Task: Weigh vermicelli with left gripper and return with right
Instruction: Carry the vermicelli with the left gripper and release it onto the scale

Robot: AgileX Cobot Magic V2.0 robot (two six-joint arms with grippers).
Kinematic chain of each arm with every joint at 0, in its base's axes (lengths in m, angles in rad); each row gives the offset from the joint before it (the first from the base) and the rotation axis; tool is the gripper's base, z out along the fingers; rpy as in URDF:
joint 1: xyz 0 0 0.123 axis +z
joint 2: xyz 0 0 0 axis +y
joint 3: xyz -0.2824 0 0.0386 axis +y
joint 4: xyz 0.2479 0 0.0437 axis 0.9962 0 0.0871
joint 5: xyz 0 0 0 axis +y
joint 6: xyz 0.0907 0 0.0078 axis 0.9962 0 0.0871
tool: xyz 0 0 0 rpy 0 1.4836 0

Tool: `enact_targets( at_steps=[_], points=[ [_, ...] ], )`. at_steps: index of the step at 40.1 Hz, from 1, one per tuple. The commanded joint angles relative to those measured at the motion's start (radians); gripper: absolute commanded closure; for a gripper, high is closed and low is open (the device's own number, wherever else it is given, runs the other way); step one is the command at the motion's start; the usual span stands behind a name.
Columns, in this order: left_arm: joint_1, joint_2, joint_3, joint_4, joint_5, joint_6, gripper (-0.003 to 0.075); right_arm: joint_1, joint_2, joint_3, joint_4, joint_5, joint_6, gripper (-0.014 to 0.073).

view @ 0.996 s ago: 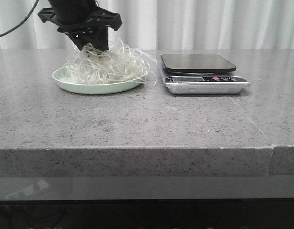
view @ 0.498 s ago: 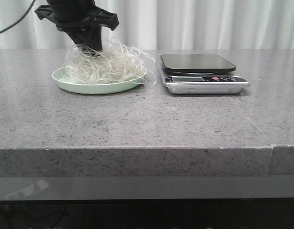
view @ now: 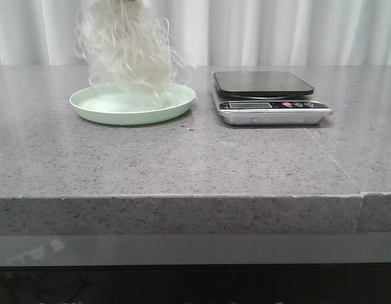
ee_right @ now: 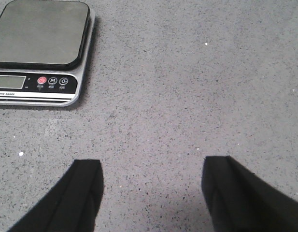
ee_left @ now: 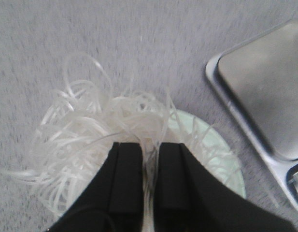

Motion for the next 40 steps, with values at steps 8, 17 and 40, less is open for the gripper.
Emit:
enact_targets(
  at_steps=[8, 17, 40],
  points=[
    [-0.11, -0.067, -0.12, -0.019, -0.199, -0.001, 0.0566, -0.006, 0.006, -0.028, 0.0, -0.071, -0.011, 0.0039],
    [-0.191, -0.051, -0.122, -0.019, -0.366, -0.001, 0.0565, -0.006, 0.006, -0.028, 0.0, -0.071, -0.011, 0.0039],
    [-0.244, 0.136, -0.154, -0.076, -0.598, -0.001, 0.0565, -0.006, 0.006, -0.028, 0.0, -0.071, -0.011, 0.0039]
  ],
)
